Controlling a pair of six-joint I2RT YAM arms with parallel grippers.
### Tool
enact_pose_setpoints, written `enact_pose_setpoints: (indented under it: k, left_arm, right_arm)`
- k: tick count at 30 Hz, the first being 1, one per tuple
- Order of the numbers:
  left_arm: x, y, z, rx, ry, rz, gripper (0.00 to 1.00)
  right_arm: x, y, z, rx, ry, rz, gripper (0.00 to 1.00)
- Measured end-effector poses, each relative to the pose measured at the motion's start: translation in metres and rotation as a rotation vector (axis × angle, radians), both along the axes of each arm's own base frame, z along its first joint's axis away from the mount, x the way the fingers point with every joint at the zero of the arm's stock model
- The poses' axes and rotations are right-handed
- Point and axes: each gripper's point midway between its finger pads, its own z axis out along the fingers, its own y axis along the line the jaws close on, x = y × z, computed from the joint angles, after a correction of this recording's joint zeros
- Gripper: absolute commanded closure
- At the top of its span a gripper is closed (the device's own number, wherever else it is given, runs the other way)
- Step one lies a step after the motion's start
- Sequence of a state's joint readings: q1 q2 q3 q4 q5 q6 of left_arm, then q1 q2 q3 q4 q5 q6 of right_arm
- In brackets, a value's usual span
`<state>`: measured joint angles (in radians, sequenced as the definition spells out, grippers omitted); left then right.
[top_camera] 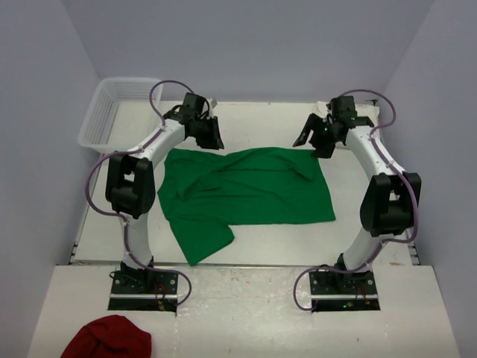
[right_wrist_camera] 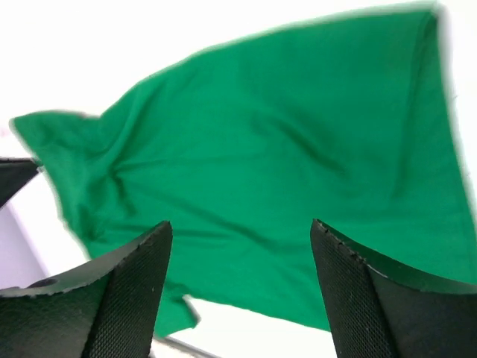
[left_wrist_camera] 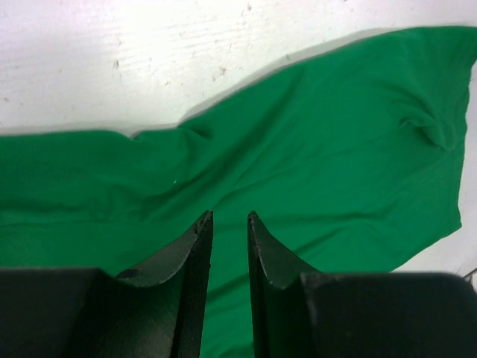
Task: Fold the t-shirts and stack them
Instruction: Fold the flattened tshirt in 1/3 of the way
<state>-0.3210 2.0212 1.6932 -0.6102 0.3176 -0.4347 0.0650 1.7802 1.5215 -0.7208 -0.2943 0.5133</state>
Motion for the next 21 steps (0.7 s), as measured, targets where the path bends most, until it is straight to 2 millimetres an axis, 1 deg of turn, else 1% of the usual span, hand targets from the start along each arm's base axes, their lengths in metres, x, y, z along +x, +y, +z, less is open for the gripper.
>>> enact_pose_setpoints:
  k: [1,2,3,5,6,8,10,12,14,15,16,17,18,21]
  left_arm:
    - [-0.002,0.001,-0.003,0.006,0.010,0.002,0.73]
    - [-0.005,0.003,-0.007,0.013,0.020,0.004,0.73]
    - [-0.007,0.004,-0.010,0.017,0.030,0.005,0.73]
    - [-0.010,0.005,-0.012,0.024,0.041,0.007,0.73]
    - [-0.011,0.006,-0.012,0.027,0.044,0.008,0.73]
    - [-0.012,0.007,-0.011,0.033,0.046,0.011,0.73]
    - [-0.014,0.009,-0.008,0.038,0.047,0.014,0.73]
    - [-0.015,0.010,-0.004,0.041,0.044,0.017,0.73]
    - [-0.015,0.011,-0.001,0.043,0.039,0.019,0.73]
    - [-0.016,0.011,-0.001,0.043,0.039,0.020,0.73]
    - [-0.016,0.011,-0.001,0.044,0.039,0.020,0.73]
    - [-0.016,0.012,-0.001,0.045,0.040,0.021,0.73]
    - [-0.016,0.012,-0.001,0.046,0.041,0.021,0.73]
    - [-0.017,0.012,-0.001,0.047,0.041,0.021,0.73]
  right_arm:
    - [-0.010,0.005,-0.006,0.034,0.014,-0.001,0.23]
    - [-0.012,0.010,-0.008,0.072,0.009,-0.006,0.23]
    - [-0.028,0.014,-0.022,0.112,0.040,-0.025,0.23]
    - [-0.044,0.026,-0.036,0.219,0.062,-0.068,0.26]
    - [-0.051,0.031,-0.043,0.269,0.071,-0.093,0.26]
    - [-0.060,0.040,-0.052,0.355,0.090,-0.154,0.27]
    - [-0.057,0.046,-0.051,0.403,0.090,-0.183,0.29]
    - [-0.046,0.050,-0.040,0.429,0.060,-0.199,0.31]
    - [-0.033,0.051,-0.025,0.446,0.018,-0.209,0.35]
    - [-0.028,0.050,-0.020,0.443,0.001,-0.222,0.38]
    - [-0.023,0.049,-0.016,0.440,-0.013,-0.238,0.44]
    - [-0.021,0.046,-0.015,0.434,-0.020,-0.254,0.47]
    - [-0.020,0.043,-0.016,0.422,-0.016,-0.285,0.47]
    - [-0.024,0.031,-0.027,0.377,0.026,-0.377,0.44]
